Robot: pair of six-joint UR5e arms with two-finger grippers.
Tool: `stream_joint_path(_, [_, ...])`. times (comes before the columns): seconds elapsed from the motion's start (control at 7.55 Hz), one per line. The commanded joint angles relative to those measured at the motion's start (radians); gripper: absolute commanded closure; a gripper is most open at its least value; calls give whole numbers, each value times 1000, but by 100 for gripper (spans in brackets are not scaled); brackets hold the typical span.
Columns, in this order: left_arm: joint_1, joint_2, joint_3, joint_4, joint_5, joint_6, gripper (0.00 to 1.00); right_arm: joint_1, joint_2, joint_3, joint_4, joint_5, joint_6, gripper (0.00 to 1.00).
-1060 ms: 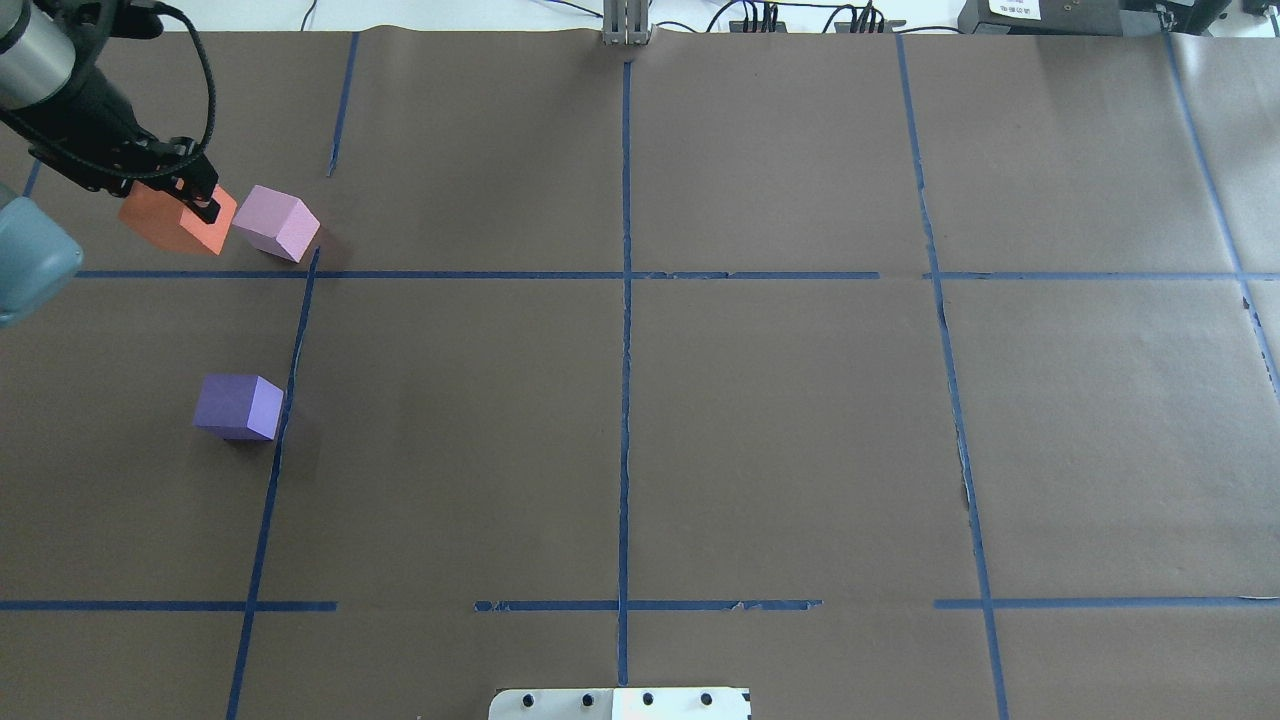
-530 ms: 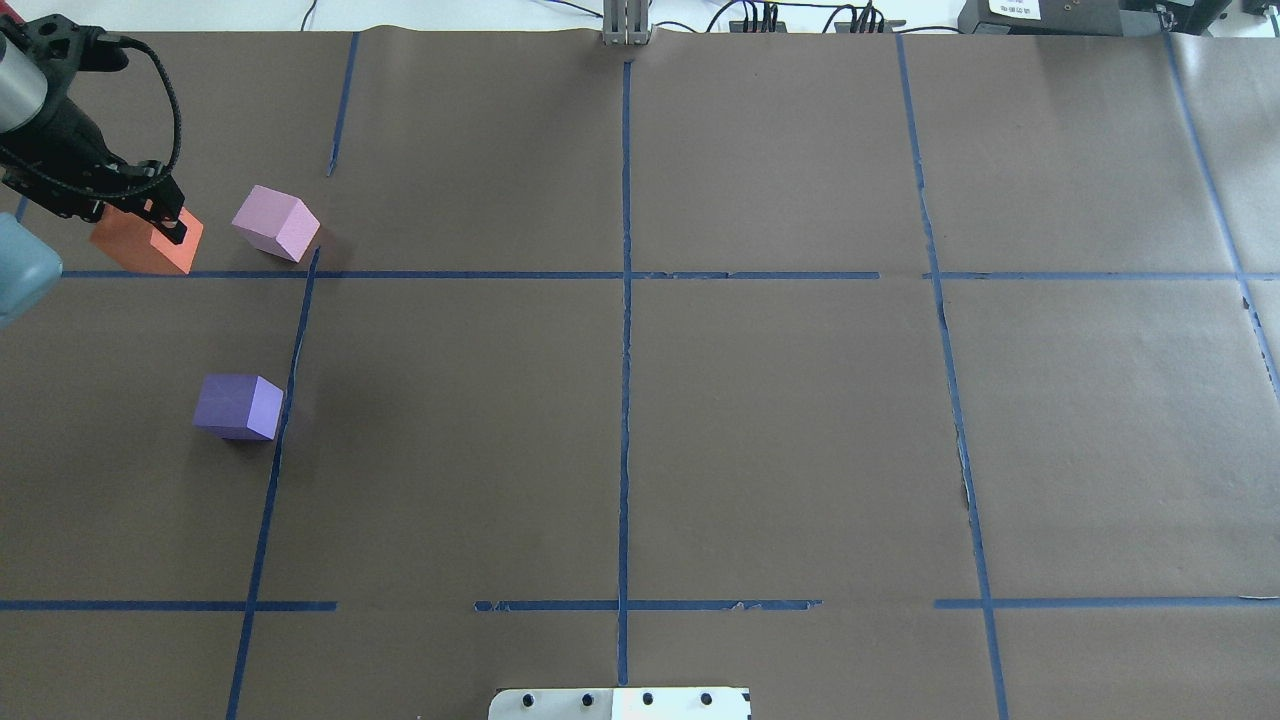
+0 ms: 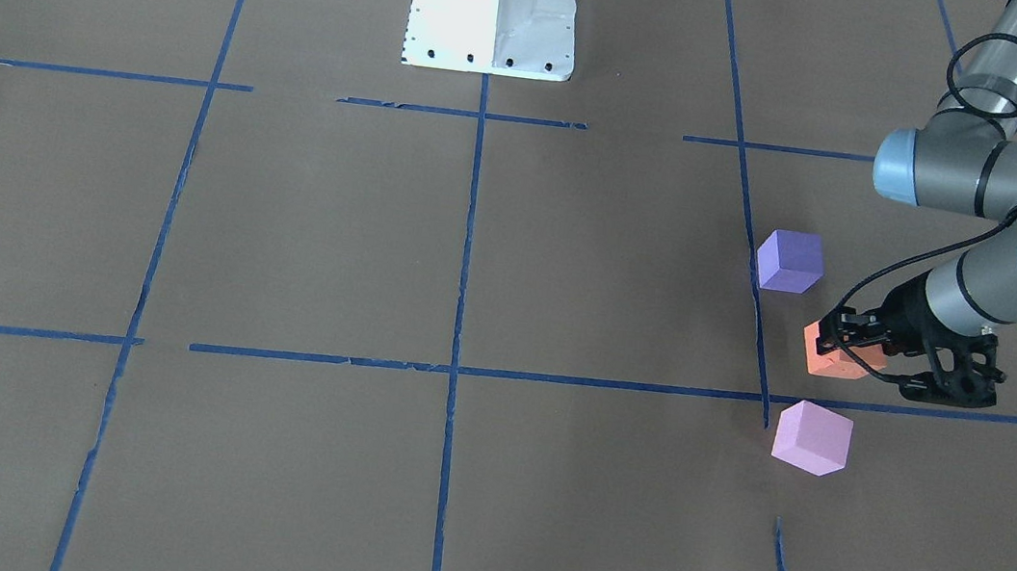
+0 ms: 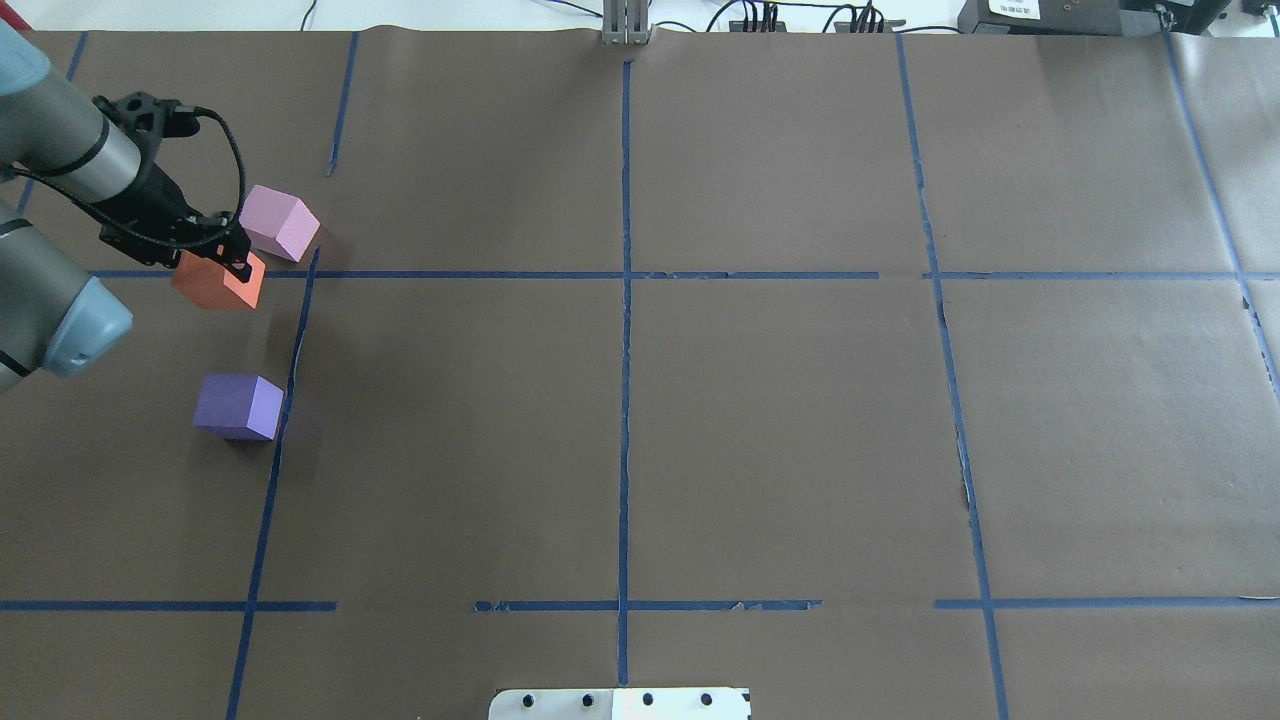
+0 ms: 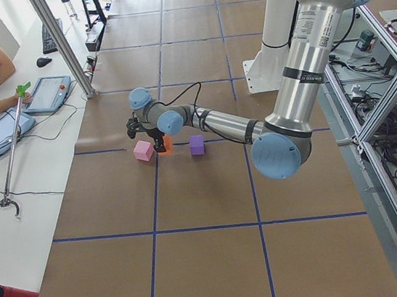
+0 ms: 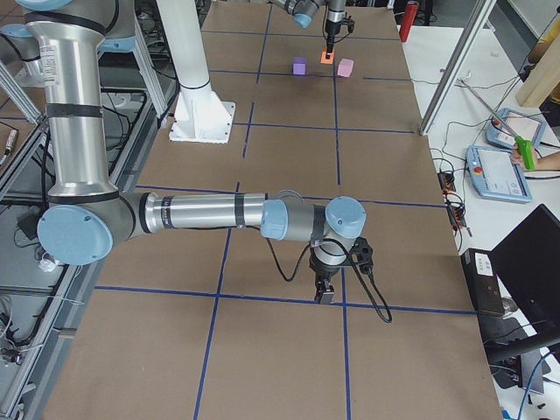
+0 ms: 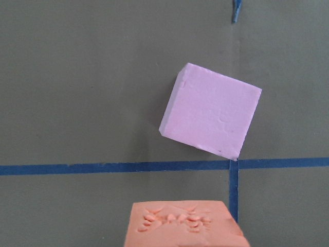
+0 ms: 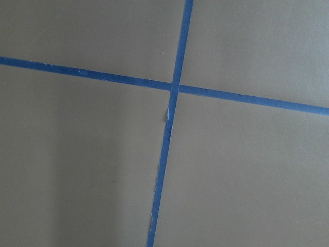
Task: Arrange blocks in a line
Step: 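Lower the orange cube between the pink and purple cubes and release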
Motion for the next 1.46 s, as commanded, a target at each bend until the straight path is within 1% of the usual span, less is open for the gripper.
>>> stream_joint_path(0.0, [49, -2, 47, -73, 4, -42, 100, 0, 0, 0, 0, 0, 0, 0])
stream_joint_path(0.27, [56, 0, 53, -74, 5, -40, 100, 0, 0, 0, 0, 0, 0, 0])
stream_joint_path(0.4, [57, 0, 59, -81, 5, -40, 73, 0, 0, 0, 0, 0, 0, 0])
stream_joint_path(0.53, [62, 2, 74, -118, 5, -36, 26, 0, 0, 0, 0, 0, 0, 0])
stream_joint_path(0.66, [60, 2, 71, -124, 5, -39, 0, 0, 0, 0, 0, 0, 0, 0])
stream_joint_path(0.93, [59, -2, 58, -121, 2, -45, 0, 0, 0, 0, 0, 0, 0, 0])
stream_joint_path(1.06, [50, -2, 29, -112, -1, -45, 0, 0, 0, 0, 0, 0, 0, 0])
stream_joint_path(1.19, [7, 0, -16, -88, -2, -39, 0, 0, 0, 0, 0, 0, 0, 0])
stream_joint_path(1.33, [-41, 9, -84, -22, -5, -21, 0, 0, 0, 0, 0, 0, 0, 0])
